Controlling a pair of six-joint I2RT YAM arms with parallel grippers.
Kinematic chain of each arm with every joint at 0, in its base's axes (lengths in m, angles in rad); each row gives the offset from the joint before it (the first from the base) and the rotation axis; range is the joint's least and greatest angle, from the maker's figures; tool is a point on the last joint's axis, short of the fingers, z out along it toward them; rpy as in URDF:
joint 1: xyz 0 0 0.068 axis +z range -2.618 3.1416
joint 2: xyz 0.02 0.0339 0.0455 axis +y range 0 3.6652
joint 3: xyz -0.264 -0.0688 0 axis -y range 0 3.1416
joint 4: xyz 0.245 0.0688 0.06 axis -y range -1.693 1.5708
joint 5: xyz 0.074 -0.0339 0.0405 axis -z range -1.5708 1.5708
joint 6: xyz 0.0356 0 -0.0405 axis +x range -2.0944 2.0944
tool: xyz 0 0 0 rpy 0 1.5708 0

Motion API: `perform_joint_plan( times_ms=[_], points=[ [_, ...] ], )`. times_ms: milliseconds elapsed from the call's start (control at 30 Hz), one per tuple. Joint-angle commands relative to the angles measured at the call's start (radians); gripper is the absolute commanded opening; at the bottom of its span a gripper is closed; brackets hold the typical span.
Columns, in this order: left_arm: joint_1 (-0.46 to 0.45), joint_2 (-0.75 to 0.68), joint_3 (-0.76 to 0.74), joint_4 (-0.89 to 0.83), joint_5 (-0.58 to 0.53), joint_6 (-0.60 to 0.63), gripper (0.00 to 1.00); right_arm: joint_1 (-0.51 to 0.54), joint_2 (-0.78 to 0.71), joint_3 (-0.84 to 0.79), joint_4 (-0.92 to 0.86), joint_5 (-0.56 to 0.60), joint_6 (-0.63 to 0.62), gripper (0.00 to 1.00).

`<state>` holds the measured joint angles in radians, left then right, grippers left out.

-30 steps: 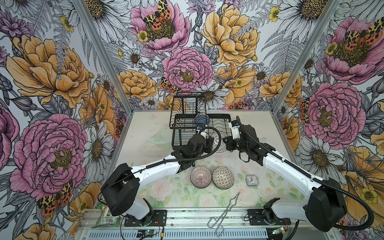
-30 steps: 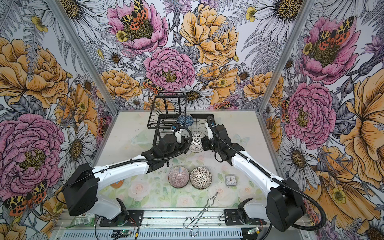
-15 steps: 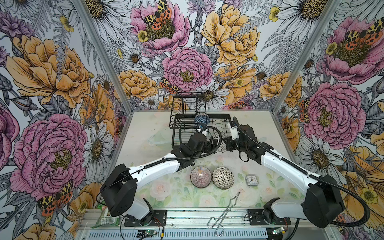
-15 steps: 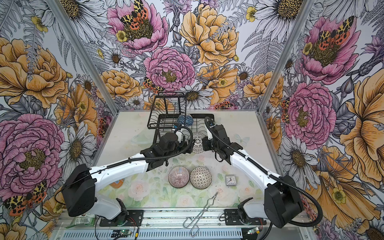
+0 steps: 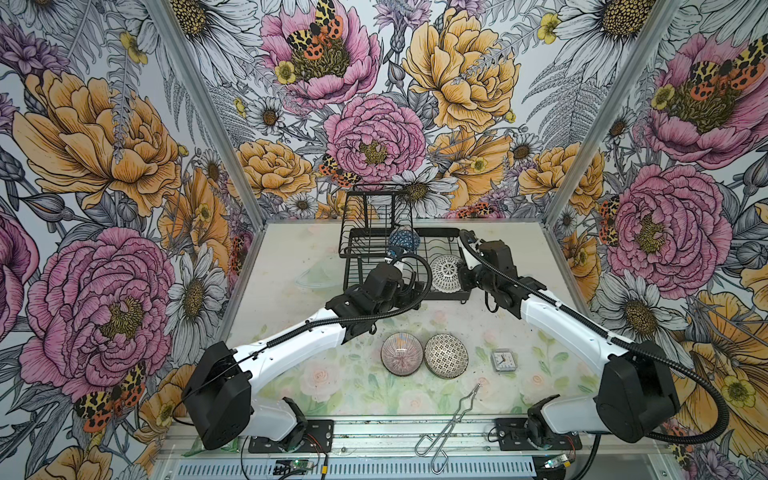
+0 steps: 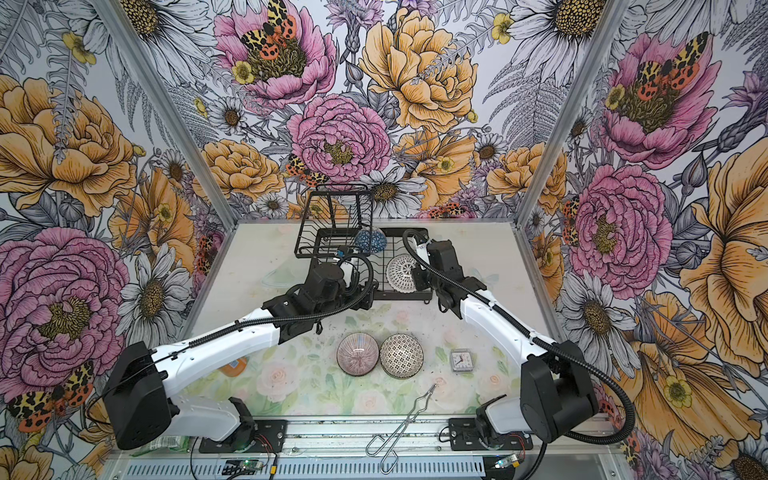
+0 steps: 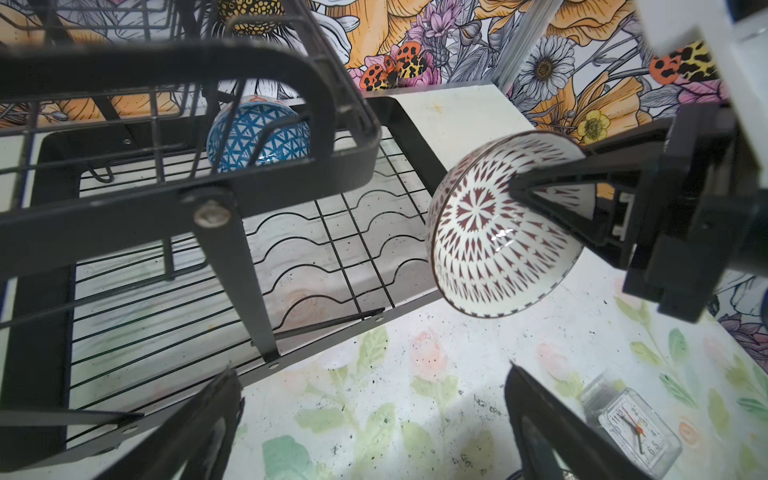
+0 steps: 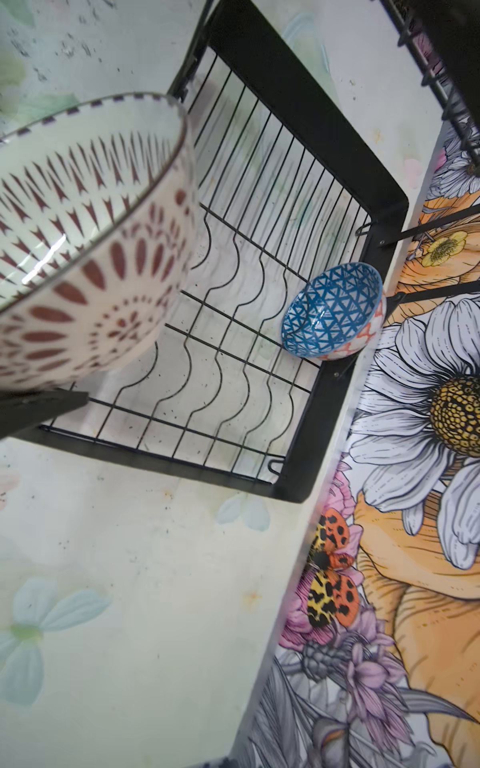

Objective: Load the bowls into the dish rack
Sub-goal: 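Grasp the bowl rim with the right gripper while the left gripper releases it, then carry the bowl with the right gripper into the rack beside the blue bowl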

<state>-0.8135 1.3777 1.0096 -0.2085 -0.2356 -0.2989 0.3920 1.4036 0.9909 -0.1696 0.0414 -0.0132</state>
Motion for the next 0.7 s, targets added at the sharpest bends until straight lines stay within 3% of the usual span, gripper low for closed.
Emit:
perform_joint_plan(
  times_ms=[0, 133, 300, 667],
  points=[
    [0.016, -0.022, -0.009, -0.025, 0.054, 0.029, 0.99, -0.016, 0.022, -0.029, 0.299, 0.050, -0.212, 0.00],
    [0.023, -0.023, -0.005, -0.030, 0.069, 0.040, 0.99, -0.021, 0.093, -0.075, 0.578, 0.082, -0.396, 0.00],
    [0.028, -0.028, 0.004, -0.039, 0.072, 0.040, 0.99, -0.028, 0.219, -0.042, 0.778, 0.081, -0.565, 0.00],
    [0.034, -0.047, 0.012, -0.052, 0.072, 0.057, 0.99, -0.079, 0.456, 0.102, 0.999, 0.040, -0.800, 0.00]
  ],
)
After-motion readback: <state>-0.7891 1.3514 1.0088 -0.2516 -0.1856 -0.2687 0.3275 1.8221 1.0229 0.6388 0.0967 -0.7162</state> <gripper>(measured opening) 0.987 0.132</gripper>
